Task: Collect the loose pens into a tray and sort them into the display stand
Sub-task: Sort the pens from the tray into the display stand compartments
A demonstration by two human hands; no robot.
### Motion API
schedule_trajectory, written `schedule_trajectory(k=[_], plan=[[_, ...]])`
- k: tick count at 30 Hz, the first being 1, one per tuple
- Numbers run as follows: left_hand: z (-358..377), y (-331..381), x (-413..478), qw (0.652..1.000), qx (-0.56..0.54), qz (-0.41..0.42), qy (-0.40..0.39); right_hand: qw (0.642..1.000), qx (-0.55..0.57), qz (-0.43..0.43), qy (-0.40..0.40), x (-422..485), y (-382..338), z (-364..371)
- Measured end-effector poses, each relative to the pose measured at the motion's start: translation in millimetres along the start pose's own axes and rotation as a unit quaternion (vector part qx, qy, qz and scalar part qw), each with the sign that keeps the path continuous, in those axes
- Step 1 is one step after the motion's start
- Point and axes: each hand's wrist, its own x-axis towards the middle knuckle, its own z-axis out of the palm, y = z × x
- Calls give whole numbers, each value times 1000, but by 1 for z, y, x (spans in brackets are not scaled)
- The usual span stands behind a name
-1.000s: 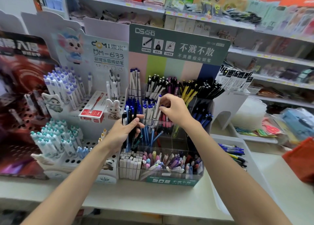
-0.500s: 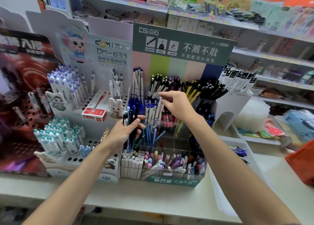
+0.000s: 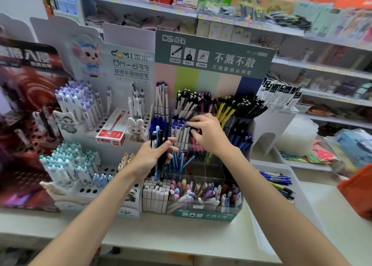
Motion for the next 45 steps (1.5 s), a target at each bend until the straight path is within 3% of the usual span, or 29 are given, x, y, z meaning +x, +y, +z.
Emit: schedule_trajectory(k=[2,4,7,9,14,17,21,27,34,39,45], plan=[[3,0,-1,1000,-5,0,-1,999,17,14,40,0,-1,-2],[8,3,-1,1000,-14,1,-1,989,126,46,69,-2,-8,-8],[16,9,2,1000,9,6,-14,951,295,90,2,-4,-25,-15],[24,12,5,999,30,10,-34,938,333,96,-16,-7,-31,-12],[26,9,8,999,14,-1,-35,892,419,144,88,-10,-25,-13],[13,2,7,999,33,13,-3,878,405,183,181,-9,-11,-25],[4,-2,6,997,57,22,37,894,337,185,232,-11,1,-32],[39,14,27,997,76,31,-11,910,285,154,257,-14,9,-42],[106,34,61,997,56,32,-51,906,263,170,283,-23,50,-84],[145,41,82,996,62,40,-39,893,265,163,326,-22,83,-119],[177,43,93,998,31,53,-14,858,231,124,441,-8,113,-150]])
